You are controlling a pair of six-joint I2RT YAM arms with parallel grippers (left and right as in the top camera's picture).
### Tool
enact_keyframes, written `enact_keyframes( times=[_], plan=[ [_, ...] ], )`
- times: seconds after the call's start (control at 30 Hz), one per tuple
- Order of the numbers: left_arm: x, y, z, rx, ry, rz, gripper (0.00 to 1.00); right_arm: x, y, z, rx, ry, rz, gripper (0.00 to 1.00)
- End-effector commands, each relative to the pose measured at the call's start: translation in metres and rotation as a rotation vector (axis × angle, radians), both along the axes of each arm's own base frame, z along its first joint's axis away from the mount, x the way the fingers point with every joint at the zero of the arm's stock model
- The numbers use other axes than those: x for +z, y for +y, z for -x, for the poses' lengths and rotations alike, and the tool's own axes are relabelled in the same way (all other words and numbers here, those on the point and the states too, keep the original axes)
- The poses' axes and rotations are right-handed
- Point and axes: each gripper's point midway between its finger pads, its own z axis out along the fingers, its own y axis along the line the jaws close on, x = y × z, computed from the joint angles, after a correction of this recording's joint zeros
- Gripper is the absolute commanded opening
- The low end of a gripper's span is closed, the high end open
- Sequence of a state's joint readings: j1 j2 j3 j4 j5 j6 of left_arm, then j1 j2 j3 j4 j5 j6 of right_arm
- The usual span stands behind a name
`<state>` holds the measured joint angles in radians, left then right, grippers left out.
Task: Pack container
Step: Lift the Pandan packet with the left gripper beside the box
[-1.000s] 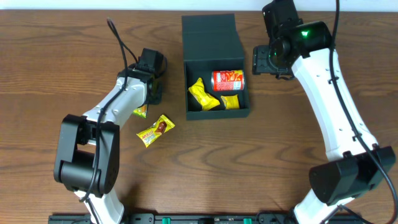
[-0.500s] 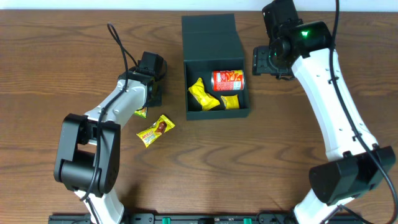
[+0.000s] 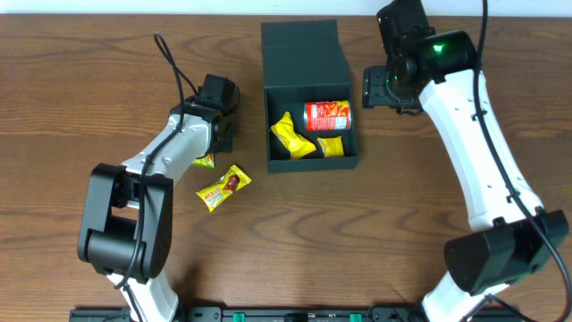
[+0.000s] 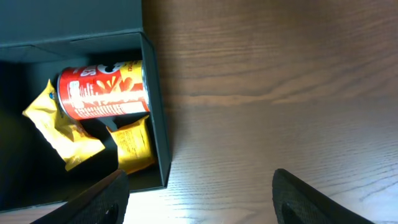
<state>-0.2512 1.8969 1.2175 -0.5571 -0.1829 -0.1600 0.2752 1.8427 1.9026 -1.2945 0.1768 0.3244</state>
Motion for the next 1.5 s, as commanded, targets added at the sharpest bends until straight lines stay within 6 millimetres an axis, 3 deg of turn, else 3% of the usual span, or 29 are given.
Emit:
enact_keyframes(
  times=[0.0, 0.23, 0.57, 0.67, 0.73, 0.83, 1.17, 1.3, 1.47],
  plan=[
    [0.01, 0.0, -0.004, 0.007, 0.003, 0.001, 0.06, 0.006, -0.006, -0.005, -0.003, -0.024, 0.016, 0.74],
    [0.046, -0.002, -0.011, 0.007, 0.002, 0.001, 0.06, 0.006, -0.006, -0.006, -0.003, -0.026, 0.015, 0.74],
    [0.061, -0.011, -0.02, -0.008, -0.029, 0.009, 0.05, 0.006, -0.006, -0.006, -0.002, -0.026, 0.016, 0.75],
    [0.06, -0.01, -0.016, -0.009, -0.01, 0.006, 0.08, 0.006, -0.006, -0.006, -0.002, -0.026, 0.016, 0.75],
    [0.058, -0.009, -0.011, -0.01, 0.014, 0.005, 0.37, 0.006, -0.006, -0.006, -0.002, -0.026, 0.016, 0.75],
    [0.05, -0.008, -0.005, -0.009, 0.037, 0.001, 0.49, 0.006, -0.006, -0.006, -0.002, -0.027, 0.016, 0.75],
    [0.015, -0.004, 0.011, 0.07, 0.051, 0.015, 0.51, 0.007, -0.006, -0.007, -0.003, -0.03, 0.015, 0.77],
    [0.012, -0.005, 0.012, 0.091, 0.05, 0.029, 0.43, 0.006, -0.006, -0.007, -0.002, -0.029, 0.015, 0.77],
    [0.005, -0.011, 0.01, 0.097, 0.048, 0.062, 0.41, 0.006, -0.006, -0.005, -0.002, -0.024, 0.017, 0.77]
  ],
)
